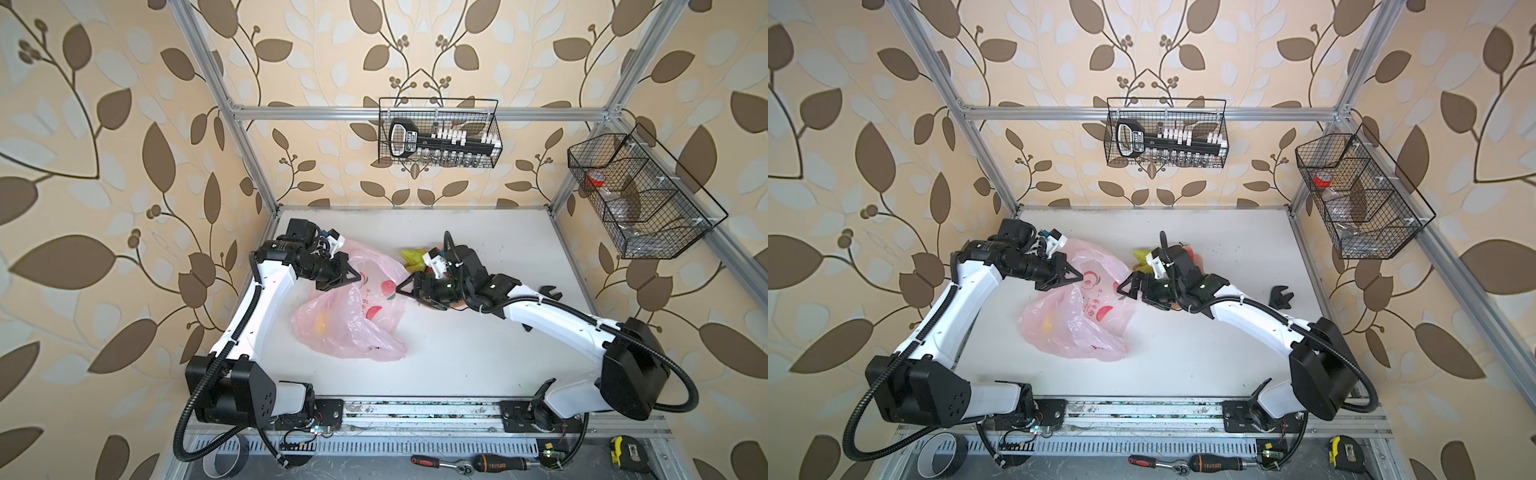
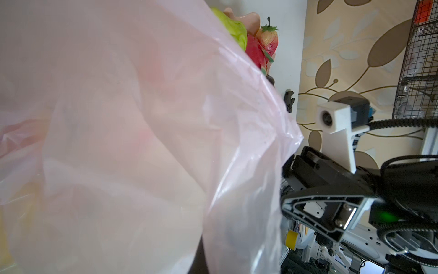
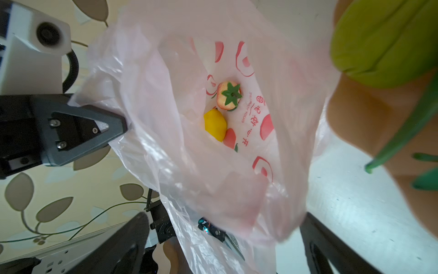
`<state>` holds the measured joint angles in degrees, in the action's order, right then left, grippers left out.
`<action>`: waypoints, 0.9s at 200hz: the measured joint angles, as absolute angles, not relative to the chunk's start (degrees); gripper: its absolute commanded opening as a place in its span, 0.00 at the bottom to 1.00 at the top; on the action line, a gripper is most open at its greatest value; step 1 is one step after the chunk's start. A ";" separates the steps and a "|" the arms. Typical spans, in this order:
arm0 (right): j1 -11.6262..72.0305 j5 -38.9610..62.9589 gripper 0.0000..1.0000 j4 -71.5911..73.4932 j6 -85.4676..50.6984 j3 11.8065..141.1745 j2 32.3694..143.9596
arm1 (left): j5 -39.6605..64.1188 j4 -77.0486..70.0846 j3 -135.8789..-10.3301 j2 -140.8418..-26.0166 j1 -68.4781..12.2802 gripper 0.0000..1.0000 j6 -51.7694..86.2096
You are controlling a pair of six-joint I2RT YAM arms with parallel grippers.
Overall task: Place the fruits into the plastic bag
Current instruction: Pick up the fruit from the plate.
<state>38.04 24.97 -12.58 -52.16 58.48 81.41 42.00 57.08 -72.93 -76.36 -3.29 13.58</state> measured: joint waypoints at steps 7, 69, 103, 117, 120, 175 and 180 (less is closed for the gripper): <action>36.82 24.32 0.99 -14.37 -51.00 58.17 80.14 | 42.04 57.08 -72.75 -76.36 -3.29 0.00 13.58; 25.67 16.08 0.98 -29.71 -38.48 57.91 72.25 | 43.48 56.75 -72.29 -76.34 -3.29 0.00 13.58; 19.97 10.11 0.97 -36.18 -31.33 59.24 71.92 | 43.55 56.64 -71.66 -76.34 -3.29 0.00 13.58; 18.26 8.01 0.96 -37.89 -28.84 59.77 72.36 | 43.64 56.53 -71.48 -76.34 -3.29 0.00 13.58; 17.98 7.68 0.95 -38.13 -28.40 59.92 72.53 | 43.68 56.51 -71.46 -76.34 -3.29 0.00 13.56; 15.53 5.08 0.87 -39.27 -22.94 62.98 80.12 | 44.53 56.34 -71.35 -76.34 -3.29 0.00 13.56; 15.55 5.10 0.86 -39.18 -22.70 63.26 81.01 | 44.53 56.34 -71.35 -76.34 -3.29 0.00 13.56</action>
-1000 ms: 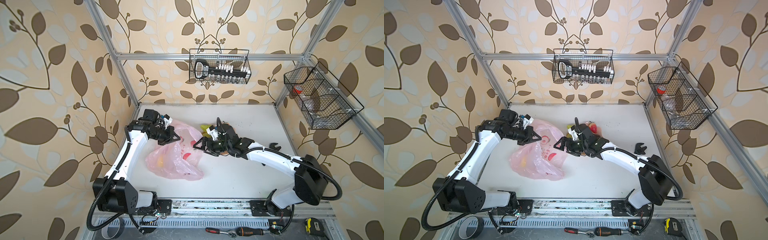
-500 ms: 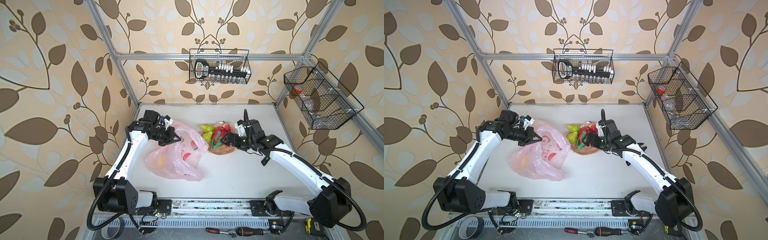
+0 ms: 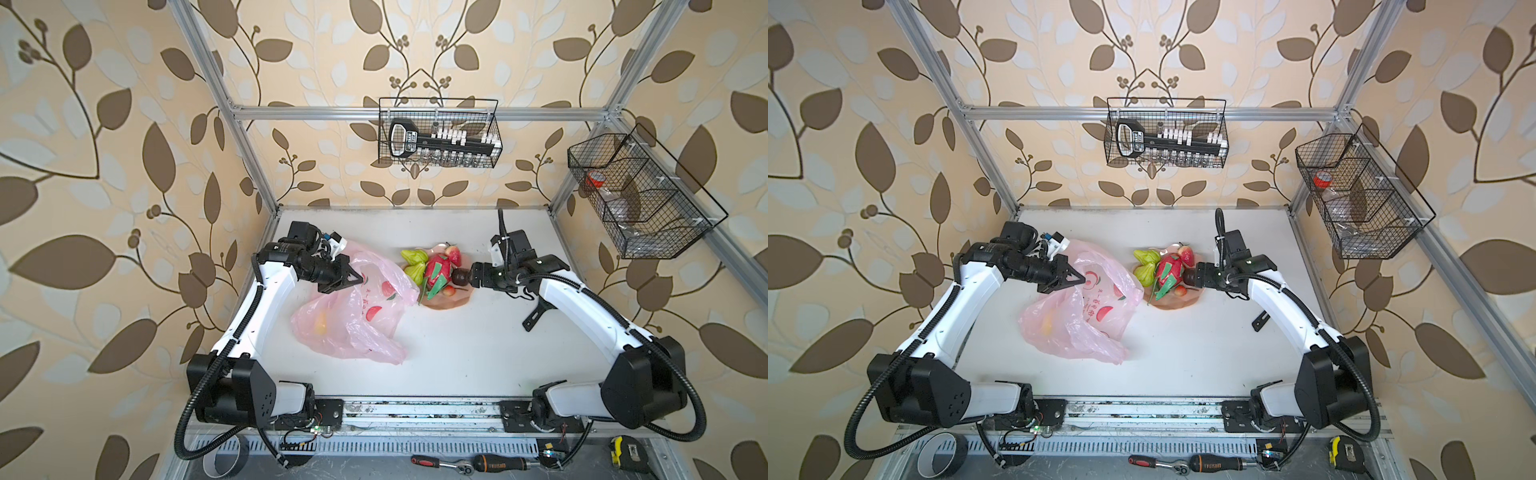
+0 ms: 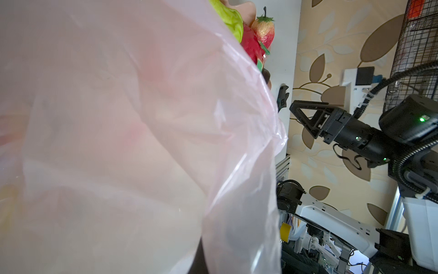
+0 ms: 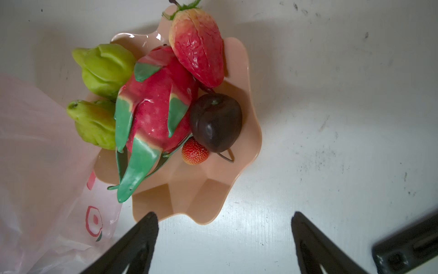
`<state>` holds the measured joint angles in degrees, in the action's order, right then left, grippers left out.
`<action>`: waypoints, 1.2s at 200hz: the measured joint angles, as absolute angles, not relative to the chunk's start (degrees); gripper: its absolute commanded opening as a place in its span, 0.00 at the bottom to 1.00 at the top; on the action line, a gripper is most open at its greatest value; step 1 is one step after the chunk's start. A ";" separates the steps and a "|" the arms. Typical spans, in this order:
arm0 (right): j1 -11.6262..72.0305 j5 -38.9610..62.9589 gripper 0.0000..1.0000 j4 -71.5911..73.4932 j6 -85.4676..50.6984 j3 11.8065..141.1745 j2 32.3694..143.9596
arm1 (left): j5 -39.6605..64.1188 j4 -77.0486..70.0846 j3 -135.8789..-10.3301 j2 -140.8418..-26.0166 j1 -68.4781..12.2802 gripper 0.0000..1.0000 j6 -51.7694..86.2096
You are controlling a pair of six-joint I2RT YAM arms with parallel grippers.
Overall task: Place the fruits into the plastic bag
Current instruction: Pick up the fruit from the plate.
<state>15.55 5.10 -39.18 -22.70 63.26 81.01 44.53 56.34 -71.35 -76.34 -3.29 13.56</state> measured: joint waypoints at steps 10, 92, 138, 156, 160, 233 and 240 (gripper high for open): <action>15.66 5.13 0.85 -39.05 -22.09 63.66 82.65 | 44.56 56.34 -71.29 -76.34 -3.29 0.00 13.56; 18.15 4.69 0.81 -36.93 -20.64 68.79 95.11 | 44.62 56.27 -70.24 -75.70 -3.29 0.00 13.56; 18.31 3.31 0.78 -35.75 -19.97 72.10 99.24 | 44.73 56.27 -69.95 -75.05 -3.29 0.00 13.61; 18.31 2.83 0.77 -35.31 -19.68 72.71 100.71 | 44.75 56.27 -69.95 -74.72 -3.29 0.00 13.61; 18.31 2.72 0.77 -35.14 -19.62 72.88 101.06 | 44.75 56.27 -69.93 -74.70 -3.29 0.00 13.61; 18.76 1.02 0.63 -34.28 -18.44 75.16 104.73 | 44.77 56.27 -69.93 -74.59 -3.29 0.00 13.65; 18.76 0.84 0.60 -34.28 -18.31 75.16 104.90 | 44.77 56.27 -69.93 -74.59 -3.29 0.00 13.65</action>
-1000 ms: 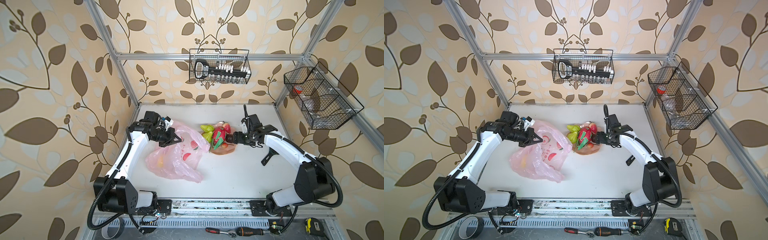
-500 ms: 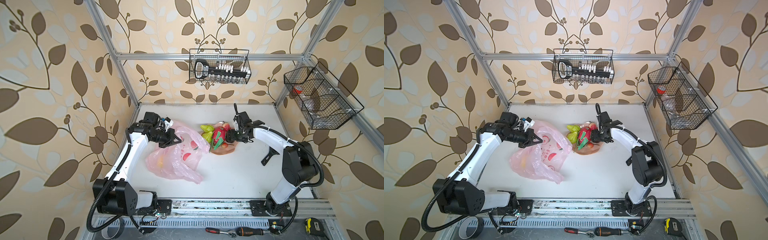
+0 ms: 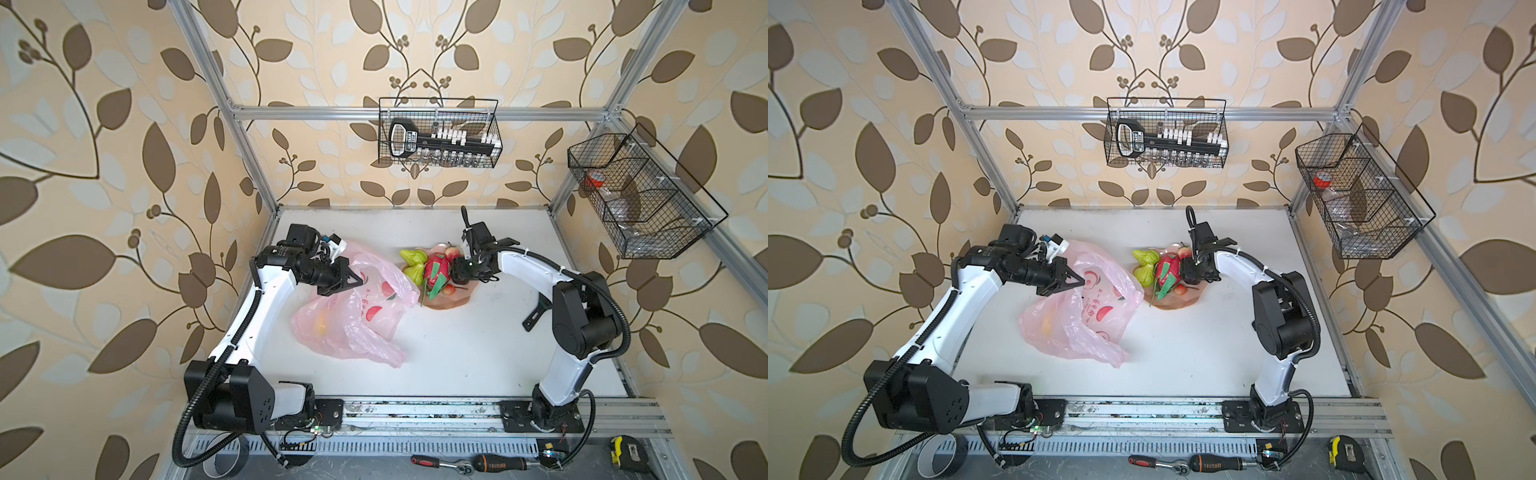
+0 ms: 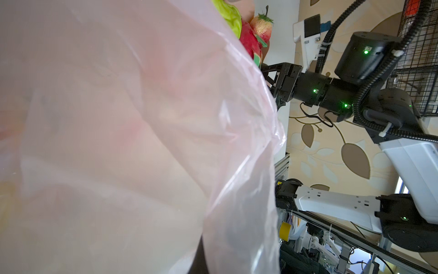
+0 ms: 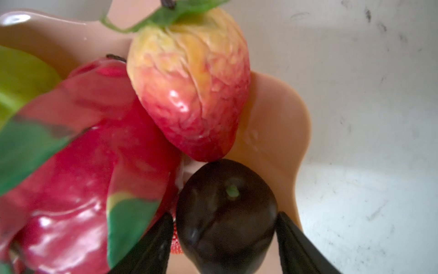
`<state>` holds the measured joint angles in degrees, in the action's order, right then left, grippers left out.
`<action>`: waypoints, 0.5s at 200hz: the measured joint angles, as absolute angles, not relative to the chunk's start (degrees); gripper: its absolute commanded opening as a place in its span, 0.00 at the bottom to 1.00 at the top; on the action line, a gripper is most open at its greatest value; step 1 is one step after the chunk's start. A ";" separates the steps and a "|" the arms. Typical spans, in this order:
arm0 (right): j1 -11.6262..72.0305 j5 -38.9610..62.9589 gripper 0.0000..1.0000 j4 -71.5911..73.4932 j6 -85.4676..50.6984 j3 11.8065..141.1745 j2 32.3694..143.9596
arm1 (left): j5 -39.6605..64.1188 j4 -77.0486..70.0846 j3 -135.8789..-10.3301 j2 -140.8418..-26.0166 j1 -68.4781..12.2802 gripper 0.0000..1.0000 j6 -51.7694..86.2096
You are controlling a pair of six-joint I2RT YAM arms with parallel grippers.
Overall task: Place the fruits into the plastic bag
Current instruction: Pick up the fruit from the plate.
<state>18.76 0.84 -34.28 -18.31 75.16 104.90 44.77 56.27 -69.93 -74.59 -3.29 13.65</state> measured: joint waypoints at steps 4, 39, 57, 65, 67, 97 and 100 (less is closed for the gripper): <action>18.76 0.84 0.59 -34.24 -18.13 75.16 104.99 | 44.77 56.27 -69.93 -74.61 -3.29 0.00 13.65; 19.22 0.32 0.52 -34.33 -17.96 75.16 104.99 | 44.77 56.27 -69.93 -74.61 -3.29 0.00 13.65; 19.27 0.03 0.50 -34.61 -17.91 75.18 104.60 | 44.77 56.27 -69.93 -74.61 -3.29 0.00 13.65; 19.27 -0.10 0.49 -34.92 -17.93 75.18 104.16 | 44.77 56.27 -69.93 -74.61 -3.29 0.00 13.65; 19.27 -0.10 0.49 -34.98 -17.93 75.18 104.07 | 44.80 56.27 -69.93 -74.61 -3.29 0.00 13.65; 19.09 -0.25 0.48 -36.29 -18.00 75.18 99.98 | 44.80 56.27 -69.93 -74.61 -3.29 0.00 13.65; 19.05 -0.25 0.47 -36.47 -18.00 75.18 99.46 | 44.80 56.27 -69.93 -74.61 -3.29 0.00 13.65</action>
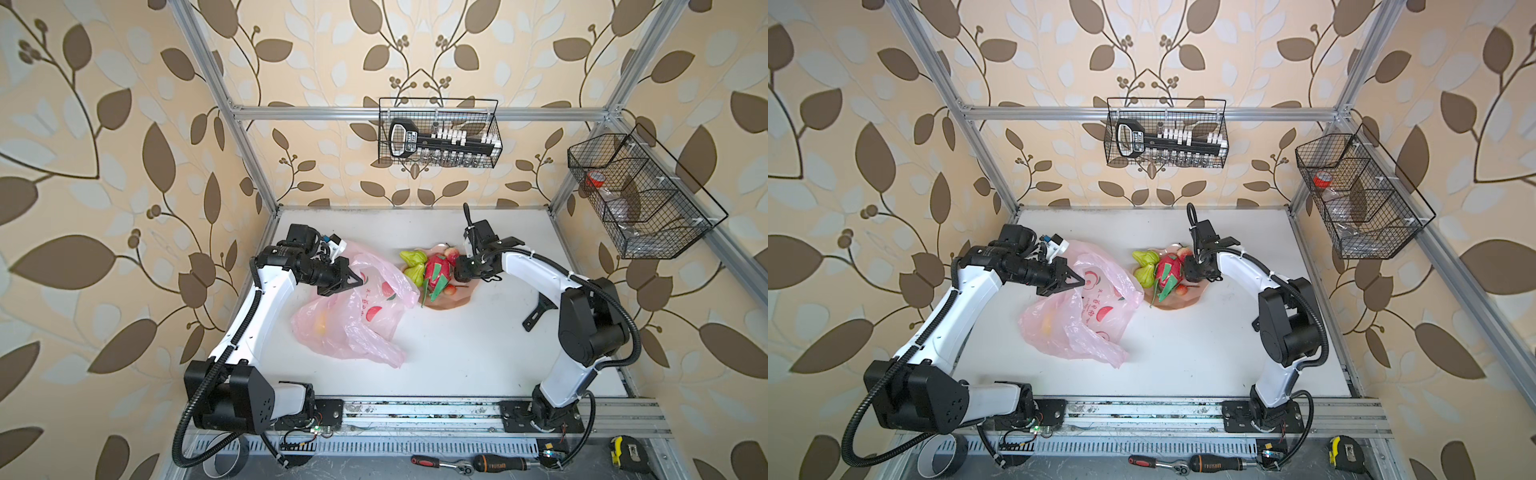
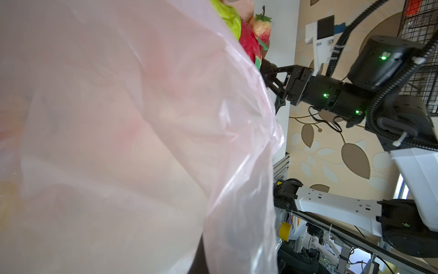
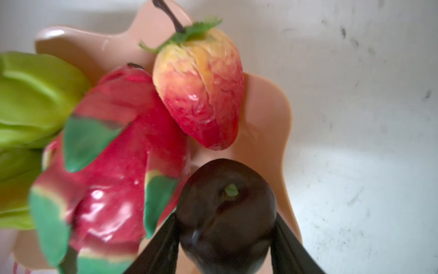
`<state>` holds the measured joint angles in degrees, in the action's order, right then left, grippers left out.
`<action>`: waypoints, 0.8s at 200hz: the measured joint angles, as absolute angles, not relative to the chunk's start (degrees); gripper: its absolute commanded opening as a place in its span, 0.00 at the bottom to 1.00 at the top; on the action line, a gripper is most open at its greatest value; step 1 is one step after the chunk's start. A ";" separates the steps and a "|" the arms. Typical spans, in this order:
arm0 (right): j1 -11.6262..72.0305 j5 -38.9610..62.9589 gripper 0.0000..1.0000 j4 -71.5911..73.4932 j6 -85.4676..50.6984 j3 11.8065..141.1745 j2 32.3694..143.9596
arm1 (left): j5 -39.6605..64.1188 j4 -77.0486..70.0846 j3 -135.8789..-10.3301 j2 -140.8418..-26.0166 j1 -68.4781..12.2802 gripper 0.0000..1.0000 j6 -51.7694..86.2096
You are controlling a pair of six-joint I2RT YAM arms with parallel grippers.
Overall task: Place the fruits into the plastic bag
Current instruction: Pick up the fruit from the plate.
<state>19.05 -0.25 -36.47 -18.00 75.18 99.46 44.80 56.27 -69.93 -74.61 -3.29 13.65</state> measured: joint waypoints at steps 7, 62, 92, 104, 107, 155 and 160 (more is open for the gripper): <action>18.96 -0.25 0.47 -36.64 -18.13 75.18 98.21 | 44.77 56.27 -69.93 -74.61 -3.29 0.00 13.65; 16.47 3.84 0.44 -36.56 -20.67 74.87 91.26 | 44.82 56.27 -69.93 -74.61 -3.29 0.00 13.65; 13.30 9.50 0.44 -35.14 -24.14 73.54 88.49 | 44.82 56.27 -69.93 -74.61 -3.29 0.00 13.63; 12.62 12.16 0.44 -34.20 -25.56 73.12 87.85 | 44.82 56.27 -69.93 -74.61 -3.29 0.00 13.65; 12.53 12.75 0.44 -33.95 -25.93 72.99 87.74 | 44.82 56.27 -69.93 -74.61 -3.29 0.00 13.65; 11.51 25.43 0.42 -25.65 -35.38 63.05 82.48 | 44.82 56.34 -69.93 -74.61 -3.29 0.00 13.65; 11.51 26.57 0.41 -24.32 -36.84 61.08 81.34 | 44.82 56.34 -69.93 -74.61 -3.29 0.00 13.63</action>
